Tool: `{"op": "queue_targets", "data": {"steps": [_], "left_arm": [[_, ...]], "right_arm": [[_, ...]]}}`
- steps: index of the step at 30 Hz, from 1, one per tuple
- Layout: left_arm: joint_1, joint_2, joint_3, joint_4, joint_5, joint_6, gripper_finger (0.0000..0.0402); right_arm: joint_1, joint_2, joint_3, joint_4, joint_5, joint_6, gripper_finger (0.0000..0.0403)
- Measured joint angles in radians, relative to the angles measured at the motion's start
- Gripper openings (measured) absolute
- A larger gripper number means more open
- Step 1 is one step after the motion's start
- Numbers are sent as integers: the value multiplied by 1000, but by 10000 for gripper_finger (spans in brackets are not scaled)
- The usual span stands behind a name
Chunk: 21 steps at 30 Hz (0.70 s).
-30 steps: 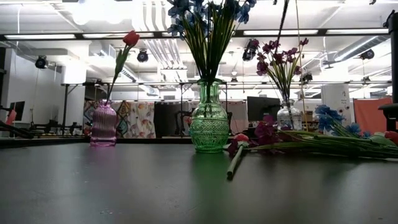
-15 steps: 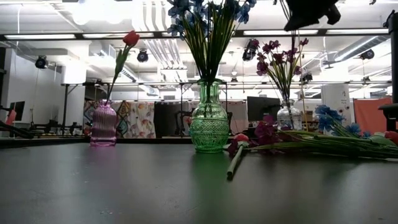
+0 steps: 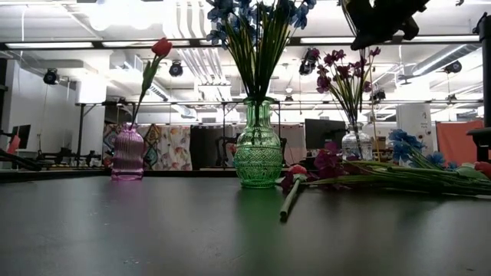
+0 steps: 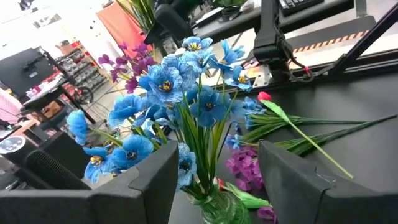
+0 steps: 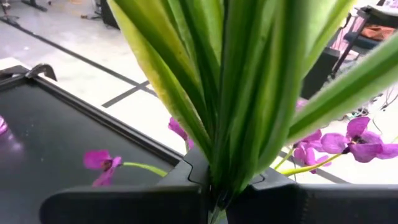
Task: Sort flowers into vase by color
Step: Put the left violet flowers into the transparent vase
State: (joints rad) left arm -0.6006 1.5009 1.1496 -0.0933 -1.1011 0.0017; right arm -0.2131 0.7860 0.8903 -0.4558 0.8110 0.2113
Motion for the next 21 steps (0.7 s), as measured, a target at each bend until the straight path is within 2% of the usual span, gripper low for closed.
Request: {"op": "queue_targets", "data": {"steps": [5, 21], "left_arm": [[0, 0, 0, -2, 0, 0, 201], [0, 1, 0, -2, 0, 0, 201]], "right_arm": [[-24, 0, -35, 92, -1, -29, 13], [-33, 0, -79, 151, 2, -43, 13]]}}
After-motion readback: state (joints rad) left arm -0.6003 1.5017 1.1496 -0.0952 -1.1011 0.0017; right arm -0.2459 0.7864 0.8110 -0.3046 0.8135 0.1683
